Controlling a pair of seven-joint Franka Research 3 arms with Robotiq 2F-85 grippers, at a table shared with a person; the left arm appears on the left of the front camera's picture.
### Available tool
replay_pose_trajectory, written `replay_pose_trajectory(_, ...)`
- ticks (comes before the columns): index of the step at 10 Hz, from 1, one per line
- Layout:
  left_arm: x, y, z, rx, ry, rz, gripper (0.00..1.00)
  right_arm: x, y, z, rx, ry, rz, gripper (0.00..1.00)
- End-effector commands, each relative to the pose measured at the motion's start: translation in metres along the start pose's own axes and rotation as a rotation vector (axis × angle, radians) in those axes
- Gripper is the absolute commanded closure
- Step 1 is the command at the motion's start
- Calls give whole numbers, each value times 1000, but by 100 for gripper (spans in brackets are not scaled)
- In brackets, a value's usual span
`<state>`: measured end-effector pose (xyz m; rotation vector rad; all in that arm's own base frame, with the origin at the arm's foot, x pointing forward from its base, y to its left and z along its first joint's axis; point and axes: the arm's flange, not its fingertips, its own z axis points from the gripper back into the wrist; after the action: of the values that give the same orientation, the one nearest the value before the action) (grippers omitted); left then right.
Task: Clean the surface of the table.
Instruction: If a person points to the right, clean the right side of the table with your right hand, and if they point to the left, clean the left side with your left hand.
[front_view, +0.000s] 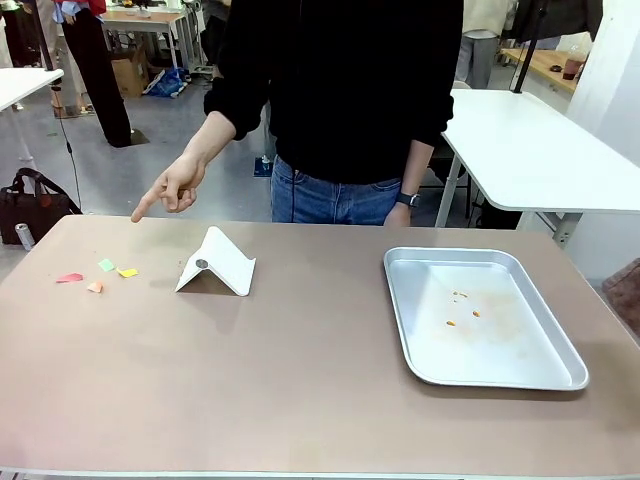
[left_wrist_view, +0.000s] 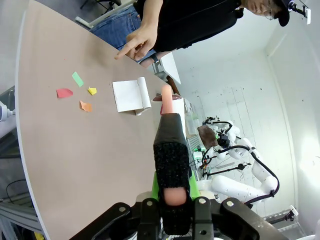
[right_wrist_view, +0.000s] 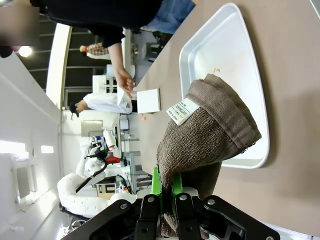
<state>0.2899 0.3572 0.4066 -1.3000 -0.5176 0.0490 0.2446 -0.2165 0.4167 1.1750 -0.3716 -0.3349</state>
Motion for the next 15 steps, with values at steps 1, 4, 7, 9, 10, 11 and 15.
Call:
replay_pose_trajectory(1, -2, -4, 2, -15, 1, -3, 100, -1, 2, 1, 10, 3, 8, 100)
replay_pose_trajectory(4, 3, -3, -8, 72, 54, 0, 78, -1, 2, 1, 10, 3, 8, 100)
replay_pose_trajectory(7, 16, 3, -30, 228, 46, 39, 78, -1, 2, 1, 10, 3, 8, 100)
replay_pose_trajectory(9, 27, 22, -46, 290, 50, 86, 78, -1, 2, 1, 10, 3, 8, 100)
replay_pose_trajectory(10, 36, 37, -55, 316, 71, 129, 78, -1, 2, 1, 10, 3, 8, 100)
replay_pose_trajectory(11, 39, 46, -62, 349, 93, 150, 78, -1, 2, 1, 10, 3, 8, 100)
replay_pose_trajectory(15, 52, 71, -79, 421, 86, 251, 78, -1, 2, 1, 10, 3, 8, 100)
